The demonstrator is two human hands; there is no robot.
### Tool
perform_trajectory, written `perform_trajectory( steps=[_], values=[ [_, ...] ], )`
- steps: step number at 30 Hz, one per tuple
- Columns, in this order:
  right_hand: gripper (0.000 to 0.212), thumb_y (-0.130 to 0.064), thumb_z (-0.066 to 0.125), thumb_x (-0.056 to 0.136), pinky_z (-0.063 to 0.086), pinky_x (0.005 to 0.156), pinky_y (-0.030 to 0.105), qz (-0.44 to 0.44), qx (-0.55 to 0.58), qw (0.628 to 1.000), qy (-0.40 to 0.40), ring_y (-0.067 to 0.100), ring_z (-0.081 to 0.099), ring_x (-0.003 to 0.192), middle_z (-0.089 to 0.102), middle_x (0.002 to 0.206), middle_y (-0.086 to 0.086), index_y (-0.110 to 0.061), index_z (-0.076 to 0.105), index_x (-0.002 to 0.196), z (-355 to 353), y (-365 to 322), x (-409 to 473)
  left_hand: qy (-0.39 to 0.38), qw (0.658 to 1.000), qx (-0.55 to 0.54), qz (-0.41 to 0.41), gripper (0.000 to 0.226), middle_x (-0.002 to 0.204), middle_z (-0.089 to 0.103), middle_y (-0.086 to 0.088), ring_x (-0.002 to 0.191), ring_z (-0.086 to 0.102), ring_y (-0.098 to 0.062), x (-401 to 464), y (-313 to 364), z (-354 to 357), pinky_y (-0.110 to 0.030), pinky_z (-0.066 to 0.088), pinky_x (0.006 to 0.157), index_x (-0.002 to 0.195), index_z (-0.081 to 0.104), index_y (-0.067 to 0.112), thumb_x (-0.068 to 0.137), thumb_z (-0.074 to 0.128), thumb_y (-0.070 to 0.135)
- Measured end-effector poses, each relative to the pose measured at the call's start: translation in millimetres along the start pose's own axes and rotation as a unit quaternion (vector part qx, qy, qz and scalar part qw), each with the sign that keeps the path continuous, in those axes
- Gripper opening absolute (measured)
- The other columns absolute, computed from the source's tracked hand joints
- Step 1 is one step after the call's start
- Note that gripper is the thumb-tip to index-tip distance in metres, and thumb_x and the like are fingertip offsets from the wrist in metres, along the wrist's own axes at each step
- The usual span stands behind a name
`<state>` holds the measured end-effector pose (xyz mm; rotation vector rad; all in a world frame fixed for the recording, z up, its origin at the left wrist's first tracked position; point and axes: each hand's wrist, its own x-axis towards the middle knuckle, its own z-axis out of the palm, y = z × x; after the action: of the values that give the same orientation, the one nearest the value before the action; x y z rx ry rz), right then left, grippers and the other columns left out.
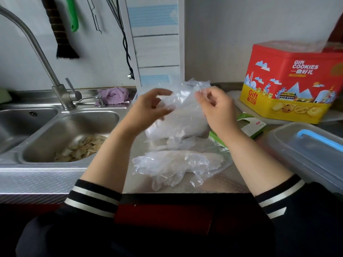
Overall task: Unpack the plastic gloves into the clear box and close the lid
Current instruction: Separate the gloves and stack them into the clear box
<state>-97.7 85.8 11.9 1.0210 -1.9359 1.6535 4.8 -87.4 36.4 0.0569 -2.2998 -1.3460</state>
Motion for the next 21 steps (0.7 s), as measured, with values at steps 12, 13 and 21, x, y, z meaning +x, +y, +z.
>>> perform_trajectory(
  steps=[12, 13, 21],
  values=[
    [0.024, -0.033, 0.048, 0.098, 0.044, 0.072, 0.031, 0.143, -0.225, 0.963, 0.040, 0.026, 0.060, 0.098, 0.067, 0.106, 0.002, -0.018, 0.065, 0.103, 20, 7, 92, 0.315, 0.935, 0.161, 0.039, 0.025, 0.094, 0.057, 0.007, 0.084, 0.059, -0.018, 65, -14, -33, -0.036, 0.052, 0.076, 0.111, 0.064, 0.022, 0.088, 0.057, 0.015],
    [0.024, -0.031, 0.046, 0.099, 0.044, 0.074, 0.032, 0.147, -0.258, 0.955, 0.025, 0.028, 0.060, 0.100, 0.067, 0.109, 0.003, -0.017, 0.065, 0.105, 22, 8, 94, 0.331, 0.914, 0.213, 0.097, 0.022, 0.098, 0.059, 0.005, 0.087, 0.059, -0.020, 61, -14, -28, -0.035, 0.049, 0.079, 0.109, 0.065, 0.020, 0.089, 0.056, 0.016],
    [0.026, -0.016, 0.050, 0.095, 0.039, 0.080, 0.032, 0.172, -0.446, 0.869, -0.128, 0.033, 0.053, 0.116, 0.055, 0.126, 0.012, -0.014, 0.055, 0.121, 29, 12, 96, 0.069, 0.866, 0.438, 0.232, 0.052, 0.093, 0.070, 0.005, 0.089, 0.061, -0.023, 31, -39, 7, -0.030, 0.034, 0.078, 0.099, 0.070, 0.022, 0.091, 0.035, 0.060]
  ],
)
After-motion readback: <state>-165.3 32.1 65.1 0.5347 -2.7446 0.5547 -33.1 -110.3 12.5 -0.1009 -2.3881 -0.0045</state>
